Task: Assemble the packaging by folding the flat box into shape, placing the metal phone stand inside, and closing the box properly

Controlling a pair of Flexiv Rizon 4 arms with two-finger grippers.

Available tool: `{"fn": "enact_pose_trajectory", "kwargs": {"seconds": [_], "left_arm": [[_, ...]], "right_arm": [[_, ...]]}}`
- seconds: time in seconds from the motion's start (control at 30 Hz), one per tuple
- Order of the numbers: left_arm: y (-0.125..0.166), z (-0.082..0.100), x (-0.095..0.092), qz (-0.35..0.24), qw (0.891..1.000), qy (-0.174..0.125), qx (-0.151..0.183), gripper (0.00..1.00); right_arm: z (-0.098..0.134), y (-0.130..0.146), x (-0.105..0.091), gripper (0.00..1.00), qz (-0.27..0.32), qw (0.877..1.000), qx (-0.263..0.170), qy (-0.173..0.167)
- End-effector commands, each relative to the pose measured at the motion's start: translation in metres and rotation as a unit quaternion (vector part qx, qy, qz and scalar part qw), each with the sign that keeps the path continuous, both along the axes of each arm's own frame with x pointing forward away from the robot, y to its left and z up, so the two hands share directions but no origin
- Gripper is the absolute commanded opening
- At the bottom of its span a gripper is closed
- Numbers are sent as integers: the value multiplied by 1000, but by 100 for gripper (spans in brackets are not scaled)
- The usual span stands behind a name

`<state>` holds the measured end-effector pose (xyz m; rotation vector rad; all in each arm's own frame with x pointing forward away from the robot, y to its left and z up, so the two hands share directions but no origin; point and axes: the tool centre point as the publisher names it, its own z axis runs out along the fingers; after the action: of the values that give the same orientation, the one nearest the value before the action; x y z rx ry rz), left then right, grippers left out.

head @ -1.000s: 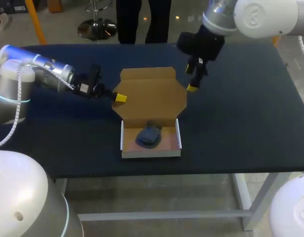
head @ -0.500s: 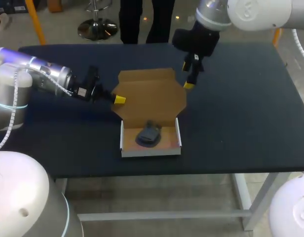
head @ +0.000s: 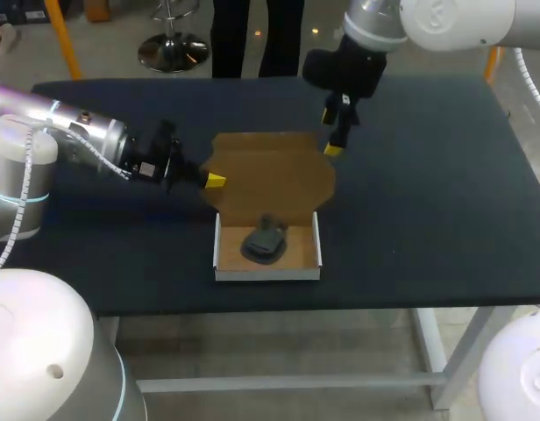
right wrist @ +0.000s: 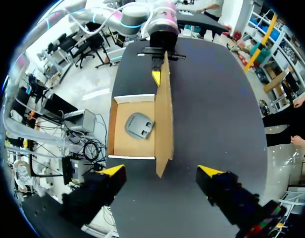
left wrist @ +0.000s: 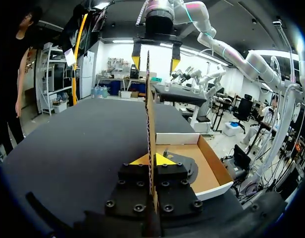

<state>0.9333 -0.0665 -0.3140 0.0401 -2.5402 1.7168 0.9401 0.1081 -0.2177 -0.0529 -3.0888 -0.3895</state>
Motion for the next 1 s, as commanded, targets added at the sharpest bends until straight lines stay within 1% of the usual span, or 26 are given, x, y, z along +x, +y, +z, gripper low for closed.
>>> {"fn": "enact_pose_trajectory", "kwargs": {"seconds": [0.03,0.13,0.3,0.57,0.77,1.0], "left_arm": [[-1,0,-7,18,1000,-16,3,0],[-1,0,-8,21,999,-24,5,0],[-1,0,-10,22,999,-38,-2,0],[3,4,-15,31,997,-71,-18,0],[5,6,-14,41,996,-80,-30,0],[5,6,-10,45,995,-85,-31,0]], "right_arm": [[7,4,-2,100,0,1000,-9,-1],[8,5,-2,100,1,1000,-12,-1],[10,6,-1,100,1,1000,-15,0],[14,9,-1,100,1,1000,-18,-4],[15,9,0,100,2,1000,-20,-5],[16,9,0,100,1,1000,-20,-6]]}}
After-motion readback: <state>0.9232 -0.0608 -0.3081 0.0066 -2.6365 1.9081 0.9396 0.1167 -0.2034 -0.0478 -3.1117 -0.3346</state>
